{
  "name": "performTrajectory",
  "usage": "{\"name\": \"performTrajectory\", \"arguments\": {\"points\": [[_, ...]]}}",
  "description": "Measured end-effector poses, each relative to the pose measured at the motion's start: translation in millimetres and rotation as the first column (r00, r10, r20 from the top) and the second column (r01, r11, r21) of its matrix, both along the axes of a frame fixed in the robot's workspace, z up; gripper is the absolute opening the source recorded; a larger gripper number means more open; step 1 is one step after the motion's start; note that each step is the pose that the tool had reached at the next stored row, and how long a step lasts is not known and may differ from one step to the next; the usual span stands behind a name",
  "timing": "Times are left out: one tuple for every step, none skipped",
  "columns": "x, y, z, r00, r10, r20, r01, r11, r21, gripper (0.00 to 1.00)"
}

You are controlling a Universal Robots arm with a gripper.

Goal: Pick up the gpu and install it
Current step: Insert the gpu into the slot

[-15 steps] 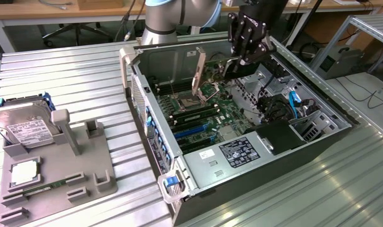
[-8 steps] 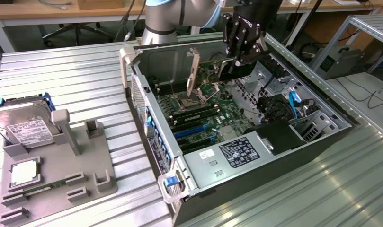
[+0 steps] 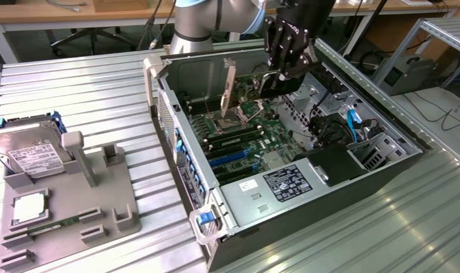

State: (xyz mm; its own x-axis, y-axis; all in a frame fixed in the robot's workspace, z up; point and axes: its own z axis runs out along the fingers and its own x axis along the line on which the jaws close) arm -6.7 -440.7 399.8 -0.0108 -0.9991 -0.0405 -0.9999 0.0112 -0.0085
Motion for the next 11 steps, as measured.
{"name": "performTrajectory", "arguments": {"points": [[-0.9, 0.0, -0.8, 1.0000, 0.000, 0.0000, 0.000, 1.0000, -0.0001, 0.27], [-1.7, 0.0, -1.9, 1.0000, 0.000, 0.0000, 0.000, 1.0000, 0.0000, 0.27], [-2.4, -0.1, -3.1, 1.0000, 0.000, 0.0000, 0.000, 1.0000, 0.0000, 0.27], [-3.0, 0.0, -4.4, 1.0000, 0.000, -0.0001, 0.000, 1.0000, -0.0003, 0.27], [-3.5, 0.0, -5.5, 1.0000, 0.000, -0.0001, 0.000, 1.0000, -0.0005, 0.27], [-4.2, 0.0, -6.9, 1.0000, 0.000, 0.0000, 0.000, 1.0000, -0.0005, 0.27], [-4.5, 0.0, -7.9, 1.0000, 0.000, 0.0000, 0.000, 1.0000, -0.0005, 0.27], [-5.0, 0.0, -9.2, 1.0000, 0.000, 0.0000, 0.000, 1.0000, -0.0005, 0.27], [-5.6, 0.0, -11.5, 1.0000, 0.000, 0.0000, 0.000, 1.0000, -0.0006, 0.27], [-5.7, 0.0, -13.2, 1.0000, 0.000, 0.0000, 0.000, 1.0000, -0.0006, 0.27], [-5.7, 0.0, -14.5, 1.0000, 0.000, 0.0000, 0.000, 1.0000, -0.0006, 0.27]]}}
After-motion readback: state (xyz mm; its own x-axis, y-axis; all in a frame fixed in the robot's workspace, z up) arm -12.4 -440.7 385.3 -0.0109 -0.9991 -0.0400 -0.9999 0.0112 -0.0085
